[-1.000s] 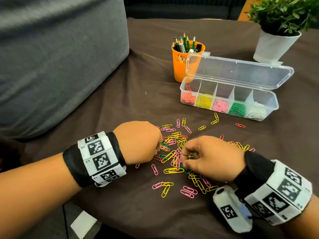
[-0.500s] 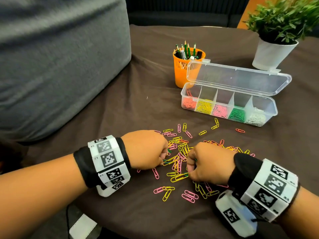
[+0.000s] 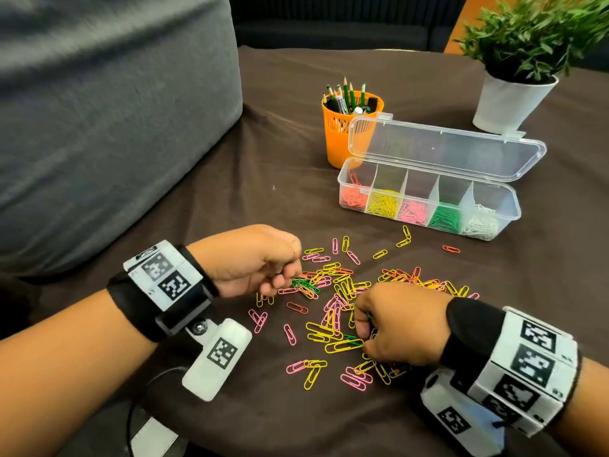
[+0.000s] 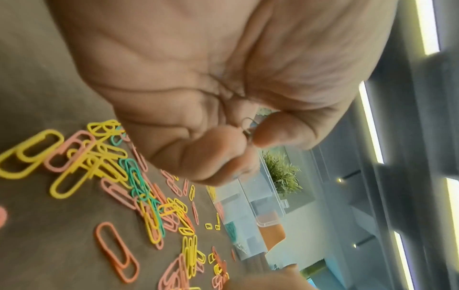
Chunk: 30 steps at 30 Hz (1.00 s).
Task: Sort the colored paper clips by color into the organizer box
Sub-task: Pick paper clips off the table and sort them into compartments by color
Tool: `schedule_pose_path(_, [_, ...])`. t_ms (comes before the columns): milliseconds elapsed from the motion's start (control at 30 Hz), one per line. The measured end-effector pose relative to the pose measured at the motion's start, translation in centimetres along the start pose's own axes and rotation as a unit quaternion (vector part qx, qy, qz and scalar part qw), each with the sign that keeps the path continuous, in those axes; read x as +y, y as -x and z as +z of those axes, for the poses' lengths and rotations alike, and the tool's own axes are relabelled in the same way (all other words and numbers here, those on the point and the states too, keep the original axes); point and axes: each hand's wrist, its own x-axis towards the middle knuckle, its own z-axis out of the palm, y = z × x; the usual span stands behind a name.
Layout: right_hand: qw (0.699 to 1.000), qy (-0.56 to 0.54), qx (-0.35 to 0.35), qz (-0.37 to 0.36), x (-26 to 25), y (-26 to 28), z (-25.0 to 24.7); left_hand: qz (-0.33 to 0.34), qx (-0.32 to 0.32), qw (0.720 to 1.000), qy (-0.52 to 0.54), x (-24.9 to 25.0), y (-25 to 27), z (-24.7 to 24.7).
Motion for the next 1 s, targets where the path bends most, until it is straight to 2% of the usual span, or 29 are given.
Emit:
schedule_pose_path(133, [1.000, -0.028, 0.012, -0.002, 0.2, 0.0, 0.1, 0.008, 0.015, 0.995, 0.095, 0.1, -0.9, -0.4])
schedule_pose_path(200, [0.999, -0.037, 0.030, -0.010, 0.2, -0.1, 0.4, 0.012, 0.033, 0.999, 0.027, 0.2, -1.4, -0.3])
schedule_pose_path(233, [0.999, -0.038, 0.029, -0.011, 0.2, -0.2, 0.6, 0.017, 0.046, 0.997, -0.068, 0.3, -1.6, -0.2])
schedule_pose_path(267, [0.999, -0.036, 0.023, -0.009, 0.1, -0.3, 0.7, 0.025, 0.056, 0.980, -0.192, 0.4, -1.8, 0.0])
schedule_pose_path(300, [0.999, -0.033, 0.018, -0.008, 0.0, -0.3, 0.8, 0.034, 0.063, 0.946, -0.316, 0.5, -2.0, 0.2])
schedule_pose_path(367, [0.999, -0.027, 0.015, -0.008, -0.2, -0.3, 0.8, 0.047, 0.089, 0.861, -0.499, 0.4, -2.4, 0.8])
schedule_pose_path(433, [1.000, -0.020, 0.015, -0.004, -0.4, -0.1, 0.7, 0.045, 0.114, 0.804, -0.582, 0.2, -2.5, 1.2])
schedule_pose_path(500, [1.000, -0.010, 0.014, -0.006, -0.6, 0.1, 0.4, 0.048, 0.118, 0.777, -0.617, 0.0, -2.7, 1.4])
schedule_pose_path(733, [0.999, 0.016, 0.006, -0.036, -1.1, 0.3, 0.6, 0.054, 0.094, 0.758, -0.643, -0.4, -2.2, 1.3])
schedule_pose_path(867, [0.999, 0.000, 0.001, -0.041, -0.6, 0.3, 0.5, 0.045, 0.088, 0.785, -0.611, -0.8, -1.6, 0.7])
schedule_pose_path(933, [0.994, -0.109, -0.007, -0.027, 0.0, -0.1, -0.2, 0.040, 0.084, 0.792, -0.603, -0.9, -1.4, 0.3])
schedule_pose_path(967, [0.976, -0.217, -0.010, -0.021, 0.3, -0.4, -0.7, 0.036, 0.082, 0.796, -0.599, -0.9, -1.3, 0.2])
schedule_pose_path(1000, [0.942, -0.335, -0.006, -0.017, 0.6, -0.8, -1.1, 0.034, 0.082, 0.801, -0.592, -0.9, -1.2, -0.1])
